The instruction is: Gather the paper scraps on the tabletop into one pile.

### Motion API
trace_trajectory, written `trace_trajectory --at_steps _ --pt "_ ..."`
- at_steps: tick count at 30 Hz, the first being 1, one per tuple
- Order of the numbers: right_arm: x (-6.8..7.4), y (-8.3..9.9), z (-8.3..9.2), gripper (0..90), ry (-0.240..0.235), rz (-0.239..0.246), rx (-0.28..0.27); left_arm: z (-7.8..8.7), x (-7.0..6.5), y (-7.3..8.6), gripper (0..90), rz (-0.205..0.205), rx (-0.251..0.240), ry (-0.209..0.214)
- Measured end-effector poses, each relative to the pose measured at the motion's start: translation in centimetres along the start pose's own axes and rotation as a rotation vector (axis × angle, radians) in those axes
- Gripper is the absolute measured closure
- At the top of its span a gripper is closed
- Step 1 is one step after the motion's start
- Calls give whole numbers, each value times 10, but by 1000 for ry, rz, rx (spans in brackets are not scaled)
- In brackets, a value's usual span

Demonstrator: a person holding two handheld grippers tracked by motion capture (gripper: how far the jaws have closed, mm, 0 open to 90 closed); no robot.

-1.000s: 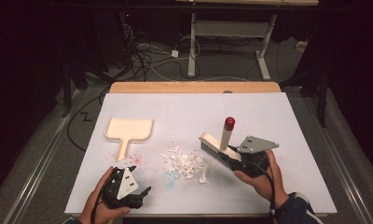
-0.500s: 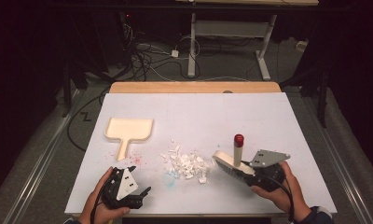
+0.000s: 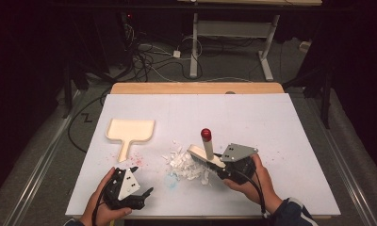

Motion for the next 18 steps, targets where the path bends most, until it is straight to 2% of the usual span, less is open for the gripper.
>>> trace_trajectory --at_steps 5,9,12,14,16,18 --pt "-6 5 27 682 -36 0 -66 1 1 1 162 5 2 -7" --pt "-3 17 51 682 -61 -8 -78 3 0 1 162 3 3 -14" --pt "-1 28 65 682 -53 -19 -73 4 0 1 162 3 5 -15" --pt "1 35 72 682 -85 -40 -76 4 0 1 162 0 6 -14" --pt "4 40 76 682 -125 -25 -62 4 0 1 162 0 6 -15" --pt "11 46 76 682 -156 -9 -25 4 0 1 162 1 5 -15"
Point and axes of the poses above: each handheld gripper's, and its own axes: z roughly backward along the jaws, y roughly out of its underside, x roughly to its left, the point moved 3 cm from there along -z, roughly forward along the jaws, and after that the axes turned 8 degrees about -y, right-handed, at the moved point
